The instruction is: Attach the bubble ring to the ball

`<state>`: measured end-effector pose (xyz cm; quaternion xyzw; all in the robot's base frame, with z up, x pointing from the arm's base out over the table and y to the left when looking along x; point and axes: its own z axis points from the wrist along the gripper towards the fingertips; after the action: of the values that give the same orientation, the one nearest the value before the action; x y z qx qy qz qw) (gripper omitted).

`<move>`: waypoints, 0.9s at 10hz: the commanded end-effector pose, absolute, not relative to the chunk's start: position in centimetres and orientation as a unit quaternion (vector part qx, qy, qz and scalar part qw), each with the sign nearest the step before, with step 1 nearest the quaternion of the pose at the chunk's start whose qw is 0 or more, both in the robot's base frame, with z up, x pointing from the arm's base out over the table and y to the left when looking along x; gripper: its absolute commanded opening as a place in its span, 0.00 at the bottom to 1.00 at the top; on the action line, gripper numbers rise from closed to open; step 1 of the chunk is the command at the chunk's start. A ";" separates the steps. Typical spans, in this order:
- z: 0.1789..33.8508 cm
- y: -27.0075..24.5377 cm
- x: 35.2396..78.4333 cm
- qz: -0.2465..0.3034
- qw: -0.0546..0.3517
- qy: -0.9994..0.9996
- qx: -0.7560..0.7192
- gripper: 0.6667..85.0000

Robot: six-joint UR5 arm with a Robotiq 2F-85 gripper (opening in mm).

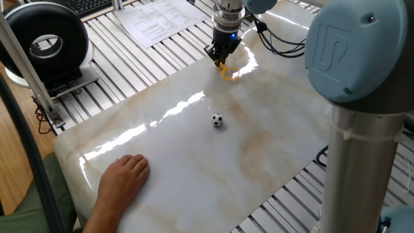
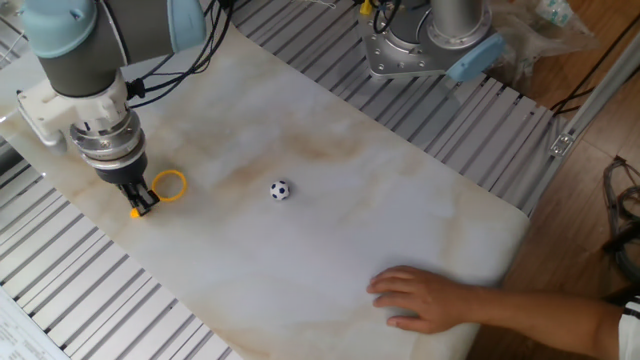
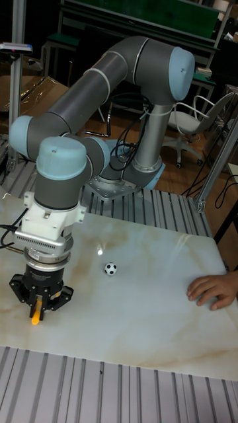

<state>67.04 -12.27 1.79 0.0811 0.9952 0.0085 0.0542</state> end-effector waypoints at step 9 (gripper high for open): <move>6.0 -1.4 60.5 0.031 0.068 0.986 0.147 0.01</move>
<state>62.21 -3.75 6.11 0.1303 0.9891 0.0279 0.0632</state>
